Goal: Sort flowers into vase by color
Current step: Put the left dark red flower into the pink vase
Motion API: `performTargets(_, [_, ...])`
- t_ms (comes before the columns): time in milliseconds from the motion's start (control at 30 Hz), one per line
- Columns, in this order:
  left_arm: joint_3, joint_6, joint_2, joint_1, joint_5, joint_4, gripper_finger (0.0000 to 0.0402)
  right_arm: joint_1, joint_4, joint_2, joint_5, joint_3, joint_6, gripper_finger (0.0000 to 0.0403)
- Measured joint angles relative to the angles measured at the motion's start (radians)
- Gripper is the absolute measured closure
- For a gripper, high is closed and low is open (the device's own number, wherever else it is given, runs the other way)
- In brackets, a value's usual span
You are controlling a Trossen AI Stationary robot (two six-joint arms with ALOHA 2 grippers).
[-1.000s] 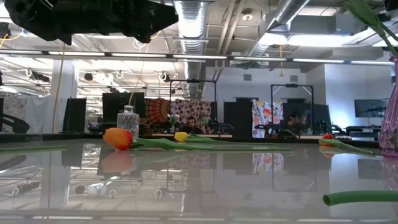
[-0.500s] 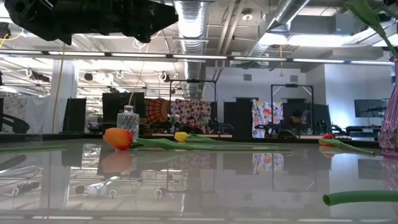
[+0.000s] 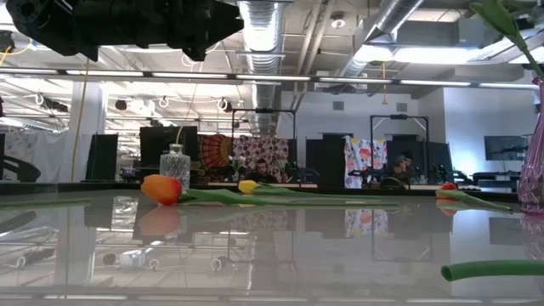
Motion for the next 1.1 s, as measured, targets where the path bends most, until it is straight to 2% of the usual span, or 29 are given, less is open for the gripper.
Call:
performTargets(167, [0.0, -0.063, 0.0, 0.0, -0.001, 0.004, 0.0237, 0.047, 0.009, -0.023, -0.102, 0.077, -0.117, 0.0386])
performTargets(300, [0.0, -0.126, 0.0, 0.0, -0.008, 0.045, 0.0237, 0.092, 0.026, -0.049, -0.279, 0.167, -0.24, 0.0386])
performTargets(433, [0.017, -0.178, 0.0, 0.0, -0.009, 0.057, 0.0237, 0.13, 0.116, -0.055, -0.364, 0.226, -0.457, 0.0386])
performTargets(567, [0.041, -0.196, -0.001, 0.0, -0.003, 0.043, 0.0237, 0.172, 0.24, -0.069, -0.445, 0.228, -0.704, 0.0386])
performTargets(867, [0.051, -0.184, -0.001, 0.004, -0.006, 0.035, 0.0237, 0.297, 0.632, -0.071, -0.514, 0.091, -1.276, 0.0386])
performTargets(1033, [0.051, -0.179, -0.001, 0.004, -0.007, 0.035, 0.0237, 0.318, 0.959, -0.113, -0.679, -0.024, -1.695, 0.0386])
performTargets(1100, [0.051, -0.179, -0.001, 0.004, -0.007, 0.034, 0.0237, 0.314, 1.078, -0.151, -0.71, -0.079, -1.815, 0.0386])
